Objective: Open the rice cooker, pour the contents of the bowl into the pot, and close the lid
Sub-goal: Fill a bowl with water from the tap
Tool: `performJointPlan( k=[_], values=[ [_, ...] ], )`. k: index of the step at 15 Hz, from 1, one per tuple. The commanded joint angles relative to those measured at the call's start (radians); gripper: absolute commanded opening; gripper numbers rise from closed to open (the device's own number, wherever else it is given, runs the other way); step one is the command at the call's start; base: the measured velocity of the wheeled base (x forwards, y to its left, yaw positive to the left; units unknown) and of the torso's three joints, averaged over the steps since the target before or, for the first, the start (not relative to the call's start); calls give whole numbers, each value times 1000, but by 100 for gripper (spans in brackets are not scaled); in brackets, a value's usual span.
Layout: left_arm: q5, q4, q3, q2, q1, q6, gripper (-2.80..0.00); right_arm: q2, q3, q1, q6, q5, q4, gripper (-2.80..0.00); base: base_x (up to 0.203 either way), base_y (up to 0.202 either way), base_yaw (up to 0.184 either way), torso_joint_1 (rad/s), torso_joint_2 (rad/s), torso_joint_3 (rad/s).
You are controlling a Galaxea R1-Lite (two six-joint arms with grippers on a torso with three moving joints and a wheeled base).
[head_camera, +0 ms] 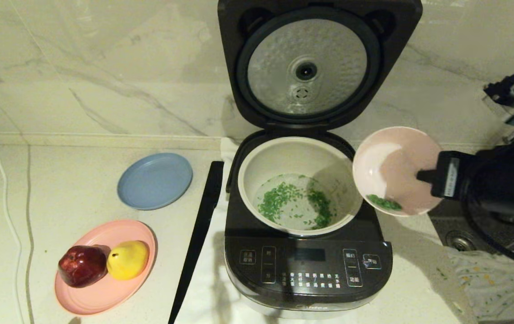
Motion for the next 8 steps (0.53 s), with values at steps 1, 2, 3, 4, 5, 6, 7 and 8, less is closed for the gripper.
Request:
performJointPlan(
  k=[1,2,3,4,5,6,7,8],
  values=[
    [0,0,5,0,0,1,-280,-88,-7,-223,56,253,135,-280,0,0,0,0,0,0],
    [0,0,5,0,0,1,-280,-107,-6,-327,63,339,163,-280,0,0,0,0,0,0],
    [0,0,5,0,0,0,-280,-122,-3,-437,66,425,187,-280,0,0,0,0,0,0],
    [0,0,5,0,0,1,-280,-133,8,-548,66,507,206,-280,0,0,0,0,0,0],
    [0,0,5,0,0,1,-280,-137,23,-652,60,579,217,-280,0,0,0,0,0,0],
    [0,0,5,1,0,1,-280,-134,42,-762,50,653,226,-280,0,0,0,0,0,0],
    [0,0,5,0,0,1,-280,-122,59,-863,41,715,231,-280,0,0,0,0,0,0],
    [0,0,5,0,0,-1,-280,-95,71,-968,35,772,235,-280,0,0,0,0,0,0]
  ],
)
